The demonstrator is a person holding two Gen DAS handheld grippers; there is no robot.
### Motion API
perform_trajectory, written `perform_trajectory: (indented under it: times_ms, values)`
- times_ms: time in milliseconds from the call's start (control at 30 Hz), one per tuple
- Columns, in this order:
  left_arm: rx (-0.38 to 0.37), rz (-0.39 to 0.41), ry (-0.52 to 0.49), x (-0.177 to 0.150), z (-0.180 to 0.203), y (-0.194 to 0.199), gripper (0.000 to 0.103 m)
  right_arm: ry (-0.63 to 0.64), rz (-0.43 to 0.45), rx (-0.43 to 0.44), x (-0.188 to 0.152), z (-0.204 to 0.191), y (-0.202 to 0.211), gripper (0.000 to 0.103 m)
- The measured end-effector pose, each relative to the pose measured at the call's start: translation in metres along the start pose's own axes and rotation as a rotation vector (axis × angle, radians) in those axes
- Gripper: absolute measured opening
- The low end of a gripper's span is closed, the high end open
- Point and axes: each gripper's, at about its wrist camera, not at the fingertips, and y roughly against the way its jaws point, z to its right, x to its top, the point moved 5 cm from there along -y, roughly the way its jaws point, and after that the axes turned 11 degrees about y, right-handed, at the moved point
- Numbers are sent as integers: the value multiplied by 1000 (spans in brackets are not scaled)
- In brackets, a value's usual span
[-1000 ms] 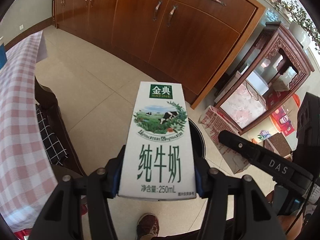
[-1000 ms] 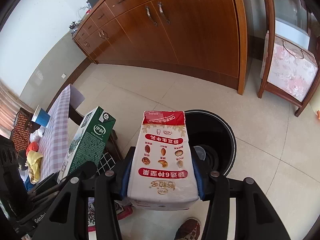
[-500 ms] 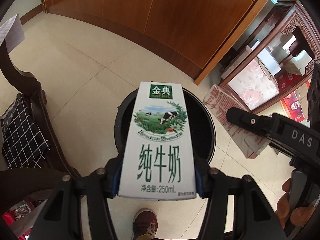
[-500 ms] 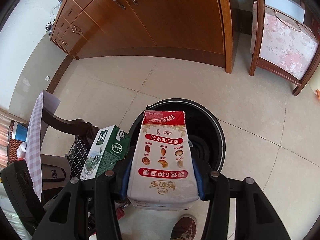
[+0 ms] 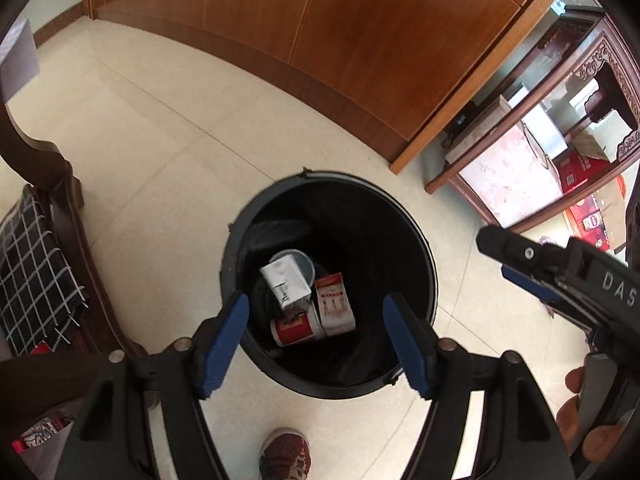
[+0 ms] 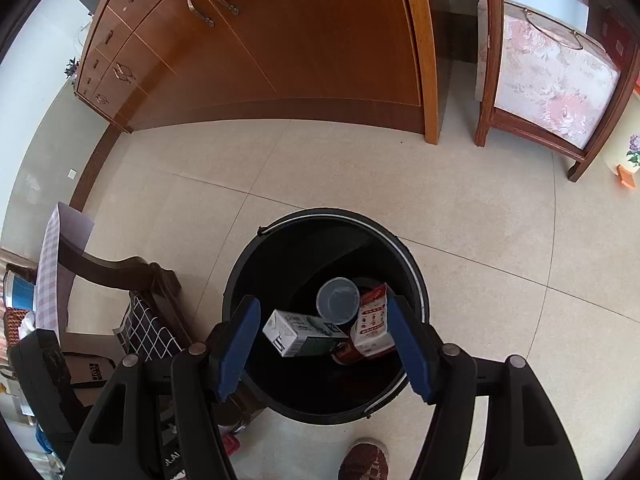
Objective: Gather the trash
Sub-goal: 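Move both tools back over the table toward the cloths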
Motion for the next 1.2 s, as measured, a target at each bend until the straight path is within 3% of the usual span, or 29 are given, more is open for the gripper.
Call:
perform_trajectory:
  times_ms: [200, 767, 1200]
  values:
    - [54, 68, -30, 7, -2, 24, 72, 1, 12, 2, -3, -3, 8, 68]
    - [67, 220, -32, -1, -21, 126, 72, 48, 55, -19, -32, -37, 71, 73]
    - [134, 358, 66, -22, -87, 216, 72, 251, 166, 151, -56, -151, 123, 74]
